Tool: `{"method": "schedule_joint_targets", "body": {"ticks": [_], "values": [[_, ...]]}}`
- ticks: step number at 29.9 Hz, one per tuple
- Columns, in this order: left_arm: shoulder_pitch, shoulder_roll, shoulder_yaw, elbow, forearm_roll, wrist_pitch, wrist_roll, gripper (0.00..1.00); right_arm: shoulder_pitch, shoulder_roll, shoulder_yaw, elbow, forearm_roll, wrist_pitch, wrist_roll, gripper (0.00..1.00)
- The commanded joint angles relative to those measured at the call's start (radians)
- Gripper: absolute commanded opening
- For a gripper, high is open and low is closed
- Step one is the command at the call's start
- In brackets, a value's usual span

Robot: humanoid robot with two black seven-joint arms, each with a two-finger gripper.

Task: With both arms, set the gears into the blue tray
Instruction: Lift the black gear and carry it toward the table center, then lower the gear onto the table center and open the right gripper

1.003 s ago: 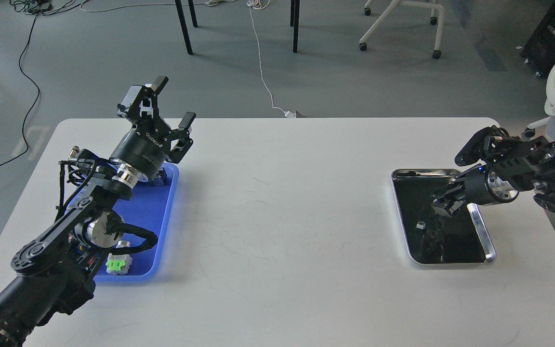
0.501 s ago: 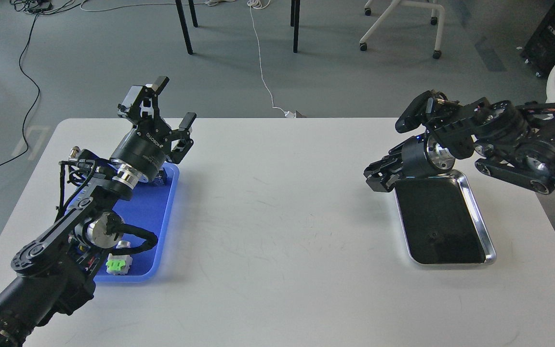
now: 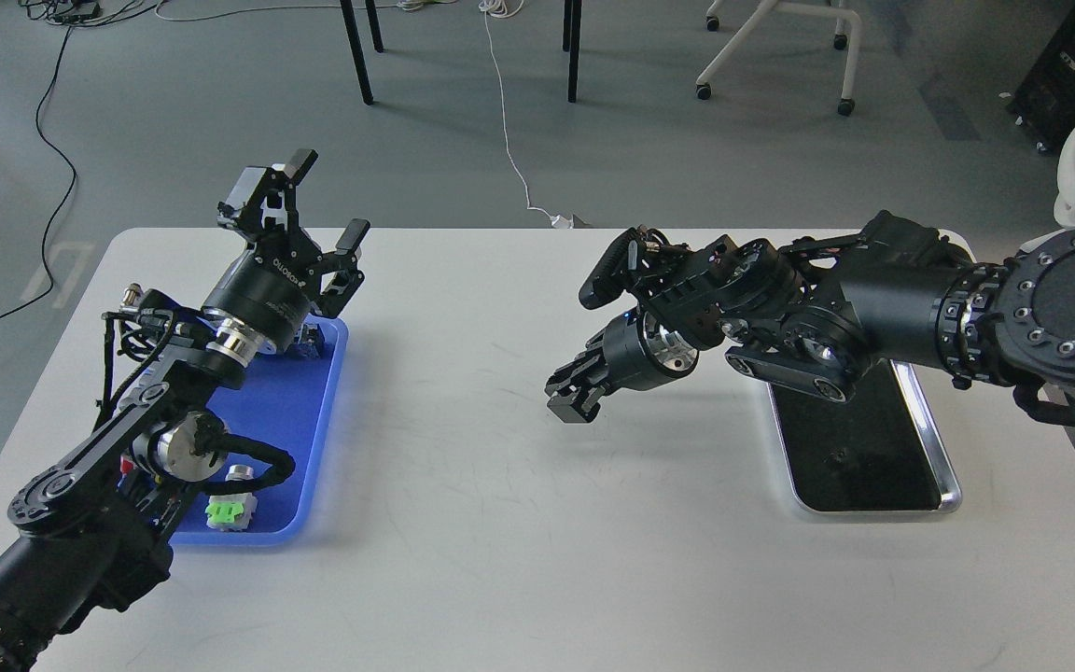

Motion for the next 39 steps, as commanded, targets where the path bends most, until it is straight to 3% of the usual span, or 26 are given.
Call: {"method": "schedule_joint_targets", "body": {"ticks": [1,23,32,35,39], "values": [[0.002,0.006,0.000,0.001,0.000,0.000,-0.001,0.98,-0.027,0.001,0.000,-0.011,0.012,-0.005,0.000,0.14],[0.002,0.009,0.000,-0.001,0.000,0.002,0.000,0.98,-0.059,0.001,-0.026,0.044,0.087,-0.062,0.000,0.17],[0.002,0.007,0.000,-0.001,0.000,0.002,0.000,0.98,-0.059,0.001,-0.069,0.038,0.087,-0.085,0.000,0.28],[0.002,0.007,0.000,-0.001,0.000,0.002,-0.001,0.98,-0.058,0.001,-0.069,0.038,0.087,-0.085,0.000,0.39],[0.002,0.007,0.000,-0.001,0.002,0.002,-0.001,0.98,-0.052,0.001,-0.067,0.038,0.090,-0.090,0.000,0.71]]}}
